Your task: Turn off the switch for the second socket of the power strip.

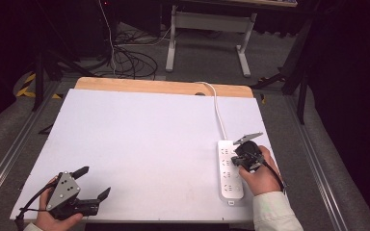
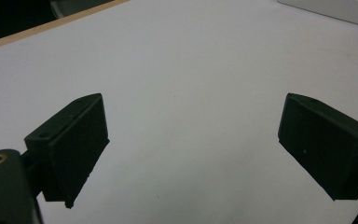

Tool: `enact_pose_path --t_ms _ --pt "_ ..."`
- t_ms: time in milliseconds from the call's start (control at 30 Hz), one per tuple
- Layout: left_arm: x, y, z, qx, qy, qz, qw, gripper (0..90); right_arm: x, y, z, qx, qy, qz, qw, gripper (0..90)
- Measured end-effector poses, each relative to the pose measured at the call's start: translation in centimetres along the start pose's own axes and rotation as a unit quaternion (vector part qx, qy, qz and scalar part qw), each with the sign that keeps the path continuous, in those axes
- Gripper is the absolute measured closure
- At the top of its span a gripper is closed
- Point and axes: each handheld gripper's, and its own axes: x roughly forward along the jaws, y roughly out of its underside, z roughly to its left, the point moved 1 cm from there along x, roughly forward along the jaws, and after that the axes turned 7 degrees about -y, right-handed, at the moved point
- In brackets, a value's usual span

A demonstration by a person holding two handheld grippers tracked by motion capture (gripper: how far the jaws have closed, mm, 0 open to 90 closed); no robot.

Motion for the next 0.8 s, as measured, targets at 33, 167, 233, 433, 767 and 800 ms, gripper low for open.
enact_pose_path --t_ms 33,167,233,433,767,800 --pt "0.01 0.0 0.01 0.0 0.0 0.0 1.0 9.0 0.01 0.03 0.02 0.0 0.002 -0.001 1.0 90.0" --pt "0.01 0.0 0.0 0.001 0.0 0.0 1.0 8.9 0.02 0.06 0.1 0.001 0.005 -0.002 1.0 90.0" --pt "0.0 0.0 0.0 0.0 0.0 0.0 1.0 8.9 0.04 0.06 0.16 0.0 0.007 -0.002 1.0 90.0" --pt "0.02 0.0 -0.01 0.001 0.0 0.0 1.0 9.0 0.11 0.2 0.47 0.003 0.019 -0.007 0.9998 90.0" --pt "0.03 0.0 0.0 0.003 0.0 0.0 1.0 9.0 0.11 0.22 0.43 0.007 0.018 -0.008 0.9998 90.0" --pt "0.04 0.0 0.0 0.002 0.0 0.0 1.0 8.9 0.11 0.2 0.44 0.007 0.018 -0.006 0.9998 90.0"
